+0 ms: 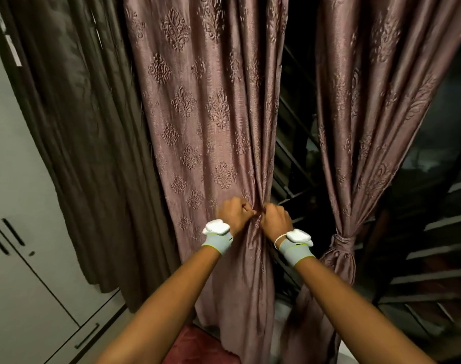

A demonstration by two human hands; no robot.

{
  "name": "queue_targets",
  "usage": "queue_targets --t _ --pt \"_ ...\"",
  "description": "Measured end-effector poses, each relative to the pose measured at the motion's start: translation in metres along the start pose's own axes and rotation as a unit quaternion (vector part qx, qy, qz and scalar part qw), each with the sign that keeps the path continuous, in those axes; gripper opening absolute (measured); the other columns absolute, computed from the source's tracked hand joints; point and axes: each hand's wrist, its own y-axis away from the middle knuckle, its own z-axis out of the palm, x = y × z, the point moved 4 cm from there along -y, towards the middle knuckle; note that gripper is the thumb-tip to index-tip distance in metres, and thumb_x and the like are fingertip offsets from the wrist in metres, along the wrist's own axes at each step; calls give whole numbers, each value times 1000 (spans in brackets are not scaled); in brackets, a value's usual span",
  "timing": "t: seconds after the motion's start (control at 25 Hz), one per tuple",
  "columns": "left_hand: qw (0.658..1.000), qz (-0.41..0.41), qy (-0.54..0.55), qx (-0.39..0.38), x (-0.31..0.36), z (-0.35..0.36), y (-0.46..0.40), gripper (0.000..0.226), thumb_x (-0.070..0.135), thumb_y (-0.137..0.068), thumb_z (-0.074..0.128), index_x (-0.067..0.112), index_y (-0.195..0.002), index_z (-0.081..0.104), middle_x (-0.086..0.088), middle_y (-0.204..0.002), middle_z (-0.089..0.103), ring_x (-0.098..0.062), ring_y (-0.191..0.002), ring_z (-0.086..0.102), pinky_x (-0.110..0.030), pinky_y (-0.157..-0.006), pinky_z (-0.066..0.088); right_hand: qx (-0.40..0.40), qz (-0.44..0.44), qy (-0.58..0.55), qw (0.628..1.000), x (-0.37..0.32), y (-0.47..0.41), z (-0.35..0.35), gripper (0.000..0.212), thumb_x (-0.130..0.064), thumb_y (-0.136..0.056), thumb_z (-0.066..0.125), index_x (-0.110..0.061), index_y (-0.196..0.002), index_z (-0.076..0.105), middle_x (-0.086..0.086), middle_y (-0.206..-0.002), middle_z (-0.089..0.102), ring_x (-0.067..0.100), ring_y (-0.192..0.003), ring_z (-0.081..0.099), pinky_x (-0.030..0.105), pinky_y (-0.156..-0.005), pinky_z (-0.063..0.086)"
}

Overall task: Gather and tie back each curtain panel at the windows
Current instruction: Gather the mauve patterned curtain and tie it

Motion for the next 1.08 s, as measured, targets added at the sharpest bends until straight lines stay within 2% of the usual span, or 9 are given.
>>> queue_targets --t 0.24,0.4,0.52,0.6,0.68,0.76,0.8,0.92,1.08 --pt "992 82 -39 -85 10 2 4 12 18 -82 53 6 -81 56 -19 -87 67 -38 -84 61 -41 -70 49 -101 -69 -70 990 -18 4 10 51 -21 -77 60 -17 -126 46 20 -118 63 42 -108 59 39 -80 50" --pt "986 79 79 -128 -10 -1 4 10 21 -75 61 14 -76 54 -8 -75 62 -19 -72 60 -35 -73 51 -120 -77 -86 986 -14 -2 19 54 -29 -69 55 -24 -123 49 15 -118 65 39 -110 59 41 -85 52" --pt "973 14 209 -93 -17 -9 5 19 0 -84 61 16 -80 51 -10 -75 62 -1 -60 59 -20 -66 48 -82 -29 -98 991 -3 -7 25 42 -38 -80 53 -27 -121 56 16 -117 66 40 -110 59 40 -85 52" --pt "977 -28 213 15 -28 -22 4 19 6 -82 66 15 -86 50 -8 -76 62 -13 -64 59 -27 -66 47 -83 -8 -99 992 6 -11 33 40 -39 -82 53 -26 -119 59 16 -119 65 40 -112 58 42 -87 51" --pt "980 -56 167 96 -42 -30 0 40 18 -76 76 7 -105 50 -13 -98 62 -26 -87 59 -36 -81 47 -94 -3 -97 991 9 -11 34 39 -39 -80 52 -25 -116 60 14 -119 65 38 -114 58 41 -90 50" --pt "982 -72 166 61 -48 -27 -4 71 24 -74 80 -1 -126 39 -16 -118 57 -28 -105 55 -41 -93 46 -106 -8 -95 990 9 -10 32 33 -34 -82 55 -22 -112 61 13 -118 66 36 -114 58 40 -92 49" --pt "976 -76 205 22 -46 -25 -5 67 20 -77 79 0 -127 39 -15 -112 59 -27 -100 56 -38 -91 47 -110 -8 -95 989 9 -10 31 30 -32 -83 57 -21 -111 62 14 -118 66 36 -114 58 40 -93 49" --pt "981 -50 183 -48 -36 -25 0 21 10 -82 73 12 -78 52 -1 -62 45 -12 -60 39 -29 -59 33 -109 -8 -99 989 11 -11 29 28 -30 -82 58 -21 -108 63 15 -117 66 37 -113 58 42 -94 49" --pt "998 -22 61 11 -34 -27 13 31 32 -82 72 8 -68 57 -18 -70 63 -32 -72 60 -37 -62 42 -69 -13 -53 996 9 -6 20 29 -27 -85 54 -18 -112 61 20 -117 64 43 -111 58 44 -89 50"
